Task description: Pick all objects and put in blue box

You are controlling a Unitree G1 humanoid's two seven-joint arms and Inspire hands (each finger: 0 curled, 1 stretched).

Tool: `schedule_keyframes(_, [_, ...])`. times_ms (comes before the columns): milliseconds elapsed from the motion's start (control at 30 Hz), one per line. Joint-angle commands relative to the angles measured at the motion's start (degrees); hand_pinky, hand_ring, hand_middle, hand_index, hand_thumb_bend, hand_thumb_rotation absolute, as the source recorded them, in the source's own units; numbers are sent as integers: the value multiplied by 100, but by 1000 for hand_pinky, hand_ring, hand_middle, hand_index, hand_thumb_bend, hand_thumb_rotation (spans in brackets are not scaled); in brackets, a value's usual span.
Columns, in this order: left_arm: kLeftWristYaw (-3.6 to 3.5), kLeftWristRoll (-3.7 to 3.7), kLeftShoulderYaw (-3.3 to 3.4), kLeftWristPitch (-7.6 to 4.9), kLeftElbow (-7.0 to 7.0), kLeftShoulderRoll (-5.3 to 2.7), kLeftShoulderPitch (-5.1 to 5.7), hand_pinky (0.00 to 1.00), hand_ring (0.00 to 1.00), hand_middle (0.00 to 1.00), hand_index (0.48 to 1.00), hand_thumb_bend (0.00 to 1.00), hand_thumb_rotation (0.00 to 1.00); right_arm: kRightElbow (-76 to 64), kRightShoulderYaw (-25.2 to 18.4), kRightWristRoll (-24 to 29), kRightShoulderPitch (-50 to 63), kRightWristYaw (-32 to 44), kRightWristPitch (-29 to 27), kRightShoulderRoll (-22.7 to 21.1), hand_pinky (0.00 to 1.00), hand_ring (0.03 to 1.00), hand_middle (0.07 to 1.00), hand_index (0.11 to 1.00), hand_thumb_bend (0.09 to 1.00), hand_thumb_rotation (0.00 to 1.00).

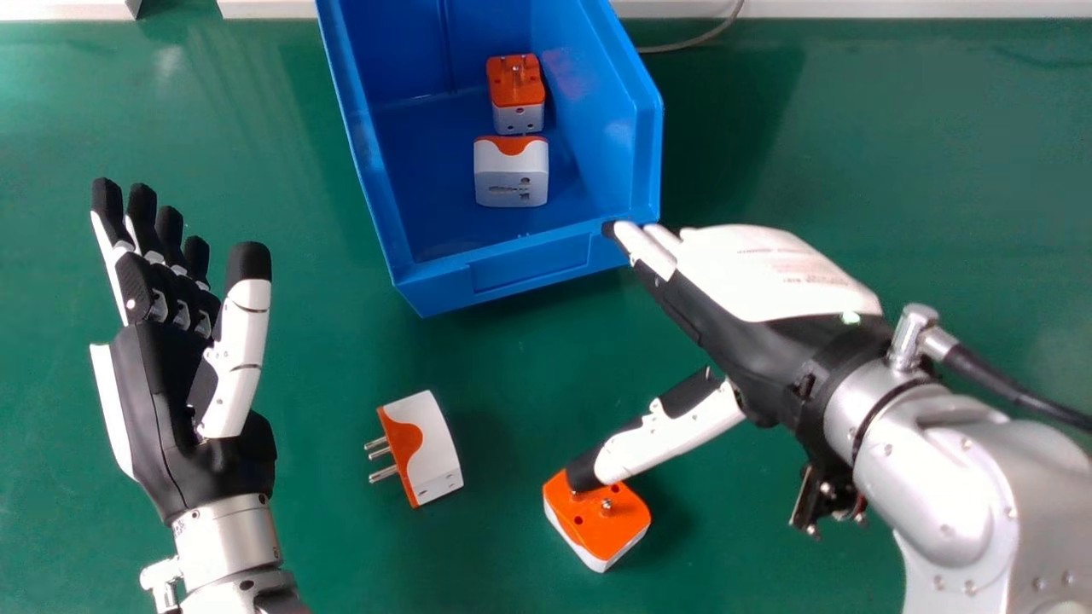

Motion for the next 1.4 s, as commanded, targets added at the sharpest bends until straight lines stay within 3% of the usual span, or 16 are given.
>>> schedule_keyframes(0, [-3,76,-34,-12,-105,-101,43,1000,1000,1000,1000,633,403,-24,131,-150,76,-34,-167,63,1000,1000,1000,1000,1000,571])
schedule_keyframes(400, [17,79,-50,79,-212,-113,82,1000,1000,1000,1000,652,420,148,465,-536,198,68,-446,354,1000,1000,1000,1000,1000,604])
schedule_keyframes(567, [23,87,-59,102,-211,-97,64,1000,1000,1000,1000,653,422,424,844,-1190,326,-180,-676,479,995,1000,1000,1000,1000,605])
schedule_keyframes(667, [7,50,-62,122,-216,-98,47,1000,1000,1000,1000,653,423,722,1076,-1749,386,-335,-711,653,980,1000,1000,1000,1000,596])
schedule_keyframes(900, [-6,42,-61,106,-184,-98,-6,1000,1000,1000,1000,653,420,1453,1253,-2279,398,-658,-693,971,942,994,1000,996,1000,568])
schedule_keyframes(1100, [-25,41,-65,83,-120,-97,-52,1000,1000,1000,1000,652,418,1953,1280,-2396,371,-1179,-695,1038,894,970,987,981,1000,518])
schedule_keyframes(1267, [27,103,-61,65,-121,-115,-60,1000,1000,1000,1000,649,417,2401,1266,-2373,242,-1295,-698,1038,864,941,968,968,1000,488])
schedule_keyframes(1367, [27,82,-64,74,-137,-129,-57,1000,1000,1000,1000,649,417,2598,1358,-2541,277,-1820,-749,868,864,941,968,968,1000,488])
